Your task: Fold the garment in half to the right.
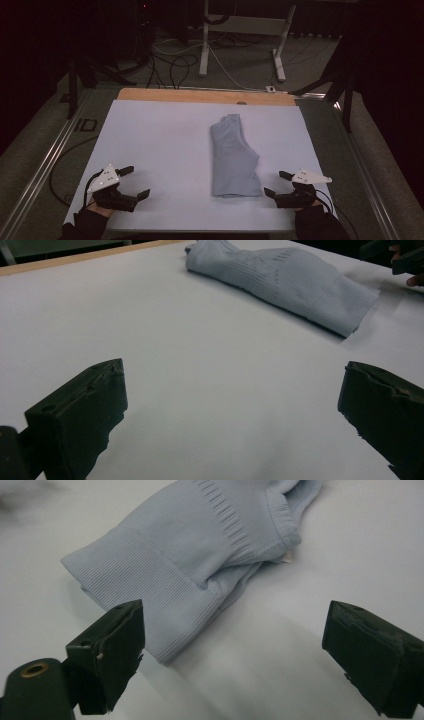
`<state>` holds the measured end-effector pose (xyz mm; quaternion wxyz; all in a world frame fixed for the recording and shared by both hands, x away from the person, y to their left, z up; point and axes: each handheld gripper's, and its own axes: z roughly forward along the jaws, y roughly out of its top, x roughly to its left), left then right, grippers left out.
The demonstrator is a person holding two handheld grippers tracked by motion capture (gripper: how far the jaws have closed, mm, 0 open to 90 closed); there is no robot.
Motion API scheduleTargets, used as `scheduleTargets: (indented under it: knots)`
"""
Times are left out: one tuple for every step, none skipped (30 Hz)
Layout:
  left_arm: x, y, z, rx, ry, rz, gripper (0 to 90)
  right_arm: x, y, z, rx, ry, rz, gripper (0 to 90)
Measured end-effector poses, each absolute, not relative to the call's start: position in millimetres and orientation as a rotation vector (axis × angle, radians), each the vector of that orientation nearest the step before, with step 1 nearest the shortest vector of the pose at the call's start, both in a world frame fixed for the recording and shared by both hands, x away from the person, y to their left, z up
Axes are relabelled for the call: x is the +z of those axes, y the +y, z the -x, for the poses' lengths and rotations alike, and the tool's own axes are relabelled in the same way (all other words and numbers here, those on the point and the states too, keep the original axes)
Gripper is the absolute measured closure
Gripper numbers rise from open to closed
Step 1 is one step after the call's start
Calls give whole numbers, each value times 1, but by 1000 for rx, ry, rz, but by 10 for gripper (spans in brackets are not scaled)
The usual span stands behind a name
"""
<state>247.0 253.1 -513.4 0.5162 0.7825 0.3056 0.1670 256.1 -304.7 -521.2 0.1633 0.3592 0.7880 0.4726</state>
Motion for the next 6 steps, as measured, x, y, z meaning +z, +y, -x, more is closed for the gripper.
scheduleTargets:
  knots:
    - [-513, 253, -247, 400, 731, -1879, 1, -521, -305, -256, 1347, 2242, -1027, 101]
    - [-513, 253, -247, 399, 731, -1878, 1, -521, -306, -256, 1343, 2240, -1031, 101]
    - [-513, 253, -247, 399, 732, -1875, 1, -522, -306, -256, 1349, 2242, -1032, 101]
    - [-513, 253, -248, 397, 733, -1874, 1, -522, -306, -257, 1351, 2243, -1035, 101]
    - [-513, 253, -248, 397, 732, -1874, 1, -523, -306, -257, 1349, 2245, -1045, 101]
    - [-513, 253, -248, 398, 729, -1876, 1, -523, -306, -257, 1347, 2248, -1042, 101]
